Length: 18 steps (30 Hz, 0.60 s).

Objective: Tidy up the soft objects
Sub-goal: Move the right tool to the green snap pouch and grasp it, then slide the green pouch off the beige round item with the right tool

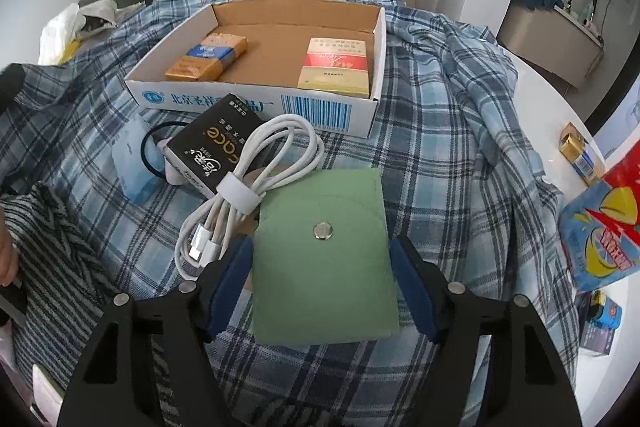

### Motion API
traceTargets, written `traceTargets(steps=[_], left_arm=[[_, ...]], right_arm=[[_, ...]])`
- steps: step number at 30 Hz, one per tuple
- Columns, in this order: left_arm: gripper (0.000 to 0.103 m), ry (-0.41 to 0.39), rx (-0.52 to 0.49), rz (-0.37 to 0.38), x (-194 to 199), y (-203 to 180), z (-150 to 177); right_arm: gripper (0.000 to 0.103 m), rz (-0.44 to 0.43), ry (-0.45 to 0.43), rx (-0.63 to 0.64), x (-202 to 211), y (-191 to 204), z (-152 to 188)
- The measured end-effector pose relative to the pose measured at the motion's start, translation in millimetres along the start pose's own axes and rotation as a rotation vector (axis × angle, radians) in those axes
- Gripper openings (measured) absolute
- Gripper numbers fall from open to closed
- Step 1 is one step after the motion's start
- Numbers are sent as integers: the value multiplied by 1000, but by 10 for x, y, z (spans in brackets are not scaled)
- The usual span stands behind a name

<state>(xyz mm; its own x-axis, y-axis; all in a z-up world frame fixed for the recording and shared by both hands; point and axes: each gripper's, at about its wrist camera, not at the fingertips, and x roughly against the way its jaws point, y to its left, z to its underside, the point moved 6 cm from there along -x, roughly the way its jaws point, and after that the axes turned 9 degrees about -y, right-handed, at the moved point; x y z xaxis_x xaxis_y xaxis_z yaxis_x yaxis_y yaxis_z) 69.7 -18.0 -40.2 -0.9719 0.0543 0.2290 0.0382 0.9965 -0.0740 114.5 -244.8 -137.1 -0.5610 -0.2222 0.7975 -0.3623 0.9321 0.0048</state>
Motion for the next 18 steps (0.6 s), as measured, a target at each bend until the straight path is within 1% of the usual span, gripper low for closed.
traceTargets(steps=[6,13,15,18], left_arm=[[103,6,-8,7,0,-11,17],[103,35,5,6,-59,28,43],[103,47,6,9,-80,31,55],[103,68,-23,45,-86,-34,80]], right_arm=[[71,18,6,7,-74,14,-5],[73,-38,4,-56,-135,-59,16],[72,-39,-13,-58,-117,-69,21],[71,-3,-69,-55,-18,-86,0]])
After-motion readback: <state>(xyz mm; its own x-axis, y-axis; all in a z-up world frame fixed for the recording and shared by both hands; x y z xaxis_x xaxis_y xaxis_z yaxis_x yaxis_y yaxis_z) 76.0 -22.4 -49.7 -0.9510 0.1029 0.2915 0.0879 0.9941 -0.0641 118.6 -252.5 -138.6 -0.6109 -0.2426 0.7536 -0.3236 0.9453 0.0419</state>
